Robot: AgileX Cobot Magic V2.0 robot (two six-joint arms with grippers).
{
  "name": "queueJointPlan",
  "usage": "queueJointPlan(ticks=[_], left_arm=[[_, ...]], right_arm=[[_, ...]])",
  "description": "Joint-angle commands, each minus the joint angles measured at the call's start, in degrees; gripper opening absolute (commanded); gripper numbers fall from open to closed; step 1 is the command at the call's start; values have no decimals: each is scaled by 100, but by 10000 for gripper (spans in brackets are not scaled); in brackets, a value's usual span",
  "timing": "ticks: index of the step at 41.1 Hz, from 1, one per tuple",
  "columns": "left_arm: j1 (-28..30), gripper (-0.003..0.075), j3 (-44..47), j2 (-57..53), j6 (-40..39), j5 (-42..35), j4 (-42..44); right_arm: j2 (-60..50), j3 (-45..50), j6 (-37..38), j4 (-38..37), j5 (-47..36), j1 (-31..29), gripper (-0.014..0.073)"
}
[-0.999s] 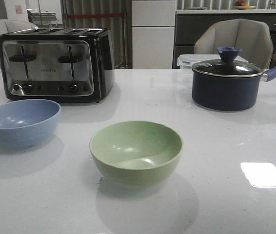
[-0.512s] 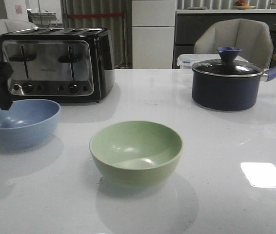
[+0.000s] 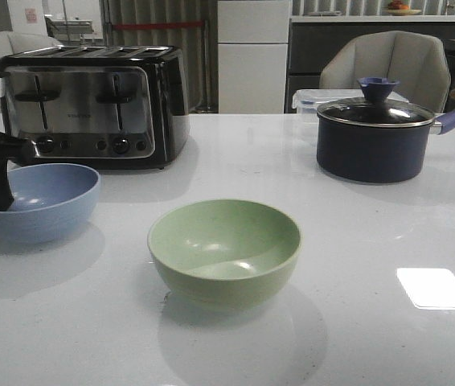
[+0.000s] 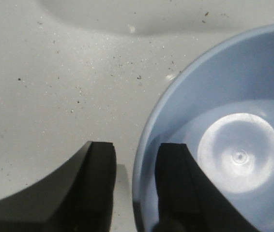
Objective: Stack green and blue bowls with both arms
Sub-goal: 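Lift the blue bowl and lower it into the green bowl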
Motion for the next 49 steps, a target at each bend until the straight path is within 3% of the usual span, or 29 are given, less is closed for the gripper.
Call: queueJointPlan(ticks=[1, 12, 22, 27, 42, 49], left_arm=[[-29, 205, -202, -337, 3, -42, -32], [-39, 92, -817, -803, 50, 958, -159], [-93, 93, -1786, -1345, 1131, 1958, -1628], [-494, 93, -2250, -1372, 1220, 2413, -1743], [-2346, 93, -2315, -873, 1256, 2335, -1510], [-2772, 93, -2315, -377, 1256, 2432, -1265]], right_arm=[[-28, -144, -46, 42, -335, 5, 429], [-28, -144, -46, 42, -335, 5, 429], [-28, -144, -46, 42, -335, 5, 429], [-28, -144, -46, 42, -335, 5, 429], [-28, -144, -46, 42, -335, 5, 429], [-28, -144, -46, 42, -335, 5, 429]])
